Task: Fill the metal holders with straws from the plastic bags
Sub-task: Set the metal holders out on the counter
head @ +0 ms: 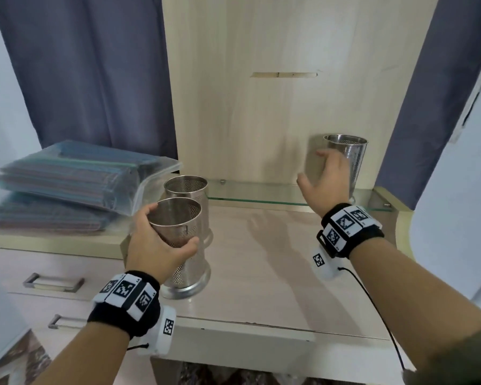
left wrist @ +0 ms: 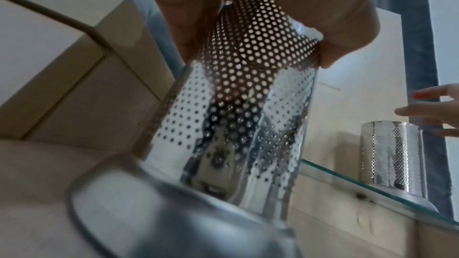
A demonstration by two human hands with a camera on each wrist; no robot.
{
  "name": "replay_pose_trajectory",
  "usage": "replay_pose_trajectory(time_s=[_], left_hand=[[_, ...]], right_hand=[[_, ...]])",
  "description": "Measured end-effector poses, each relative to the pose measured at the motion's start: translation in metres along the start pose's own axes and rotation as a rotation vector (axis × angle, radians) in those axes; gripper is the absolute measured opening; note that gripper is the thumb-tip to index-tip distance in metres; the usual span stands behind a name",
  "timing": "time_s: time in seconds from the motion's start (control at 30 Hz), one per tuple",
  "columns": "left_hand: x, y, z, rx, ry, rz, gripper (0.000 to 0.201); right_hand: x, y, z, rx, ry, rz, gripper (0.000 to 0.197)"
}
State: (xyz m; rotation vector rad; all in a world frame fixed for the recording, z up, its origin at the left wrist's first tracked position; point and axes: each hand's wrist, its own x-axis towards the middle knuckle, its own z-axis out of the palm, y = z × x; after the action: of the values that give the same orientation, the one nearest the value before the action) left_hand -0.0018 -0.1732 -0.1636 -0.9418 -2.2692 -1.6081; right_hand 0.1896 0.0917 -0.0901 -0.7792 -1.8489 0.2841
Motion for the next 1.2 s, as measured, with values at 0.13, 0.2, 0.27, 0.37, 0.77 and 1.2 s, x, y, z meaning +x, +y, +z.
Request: replay_pose_trajectory(time_s=[0.13,0.2,0.27,0.37,0.77,1.2], left_hand=[[-0.001,0.002,0.004,0.009,0.019,-0.015,0.098],[-0.002,0.002,0.006,0.017,0.027,-0.026,0.098],[-0.003,0.002,0.006,0.025,0.034,-0.026,0.098],[-0.004,0.004,0.006,0.017,0.036,-0.027,0.099],[-0.002,0.0,0.008,0.017,0.039,-0.025,0.098],[-0.001,-0.006,0.011,0.004,0.051,-0.005,0.095]], right_hand=[[0.033,0.019,-0.019,-0.188,0.154,0.24,0.087],[0.045,0.033,-0.025,-0.208,0.074,0.391,0.097],[0.054,0.047,-0.031,-0.149,-0.035,0.507,0.1],[0.054,0.064,-0.034,-0.067,-0.056,0.521,0.088],[0.061,0.06,-0.032,0.009,0.028,0.325,0.069],[-0.046,0.016,-0.072,0.072,0.107,0.235,0.067]])
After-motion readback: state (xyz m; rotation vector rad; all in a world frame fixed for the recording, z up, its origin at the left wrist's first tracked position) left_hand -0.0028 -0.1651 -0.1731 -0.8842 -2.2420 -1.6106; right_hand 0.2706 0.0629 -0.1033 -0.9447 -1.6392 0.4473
